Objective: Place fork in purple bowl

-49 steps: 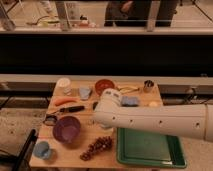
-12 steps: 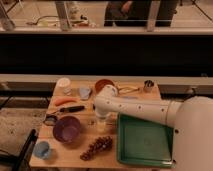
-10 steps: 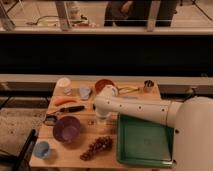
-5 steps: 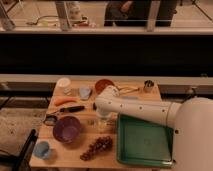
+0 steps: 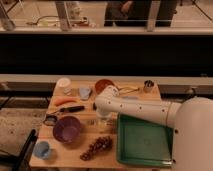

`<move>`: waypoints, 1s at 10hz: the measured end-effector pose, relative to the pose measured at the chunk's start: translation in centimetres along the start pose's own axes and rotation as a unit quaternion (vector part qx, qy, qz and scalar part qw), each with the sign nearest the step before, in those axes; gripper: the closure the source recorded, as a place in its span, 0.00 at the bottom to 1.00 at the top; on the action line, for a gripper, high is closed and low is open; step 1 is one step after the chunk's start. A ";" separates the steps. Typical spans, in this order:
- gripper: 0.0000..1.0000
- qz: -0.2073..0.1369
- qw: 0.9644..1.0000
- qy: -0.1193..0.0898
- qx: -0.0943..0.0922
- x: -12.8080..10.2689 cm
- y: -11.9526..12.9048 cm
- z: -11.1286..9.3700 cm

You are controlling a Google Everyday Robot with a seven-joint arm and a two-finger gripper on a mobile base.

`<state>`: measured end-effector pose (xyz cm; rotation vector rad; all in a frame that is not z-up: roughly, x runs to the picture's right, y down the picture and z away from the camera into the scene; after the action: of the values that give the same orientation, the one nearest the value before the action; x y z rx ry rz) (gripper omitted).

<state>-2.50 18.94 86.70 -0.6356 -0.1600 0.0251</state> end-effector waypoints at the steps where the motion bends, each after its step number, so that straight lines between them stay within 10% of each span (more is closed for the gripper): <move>1: 0.44 0.000 1.000 0.000 0.000 0.0 0.0 0.0; 10: 0.50 -0.001 1.000 0.000 0.000 -0.1 -0.1 -0.3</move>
<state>-2.55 18.73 86.51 -0.6349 -0.1614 0.0238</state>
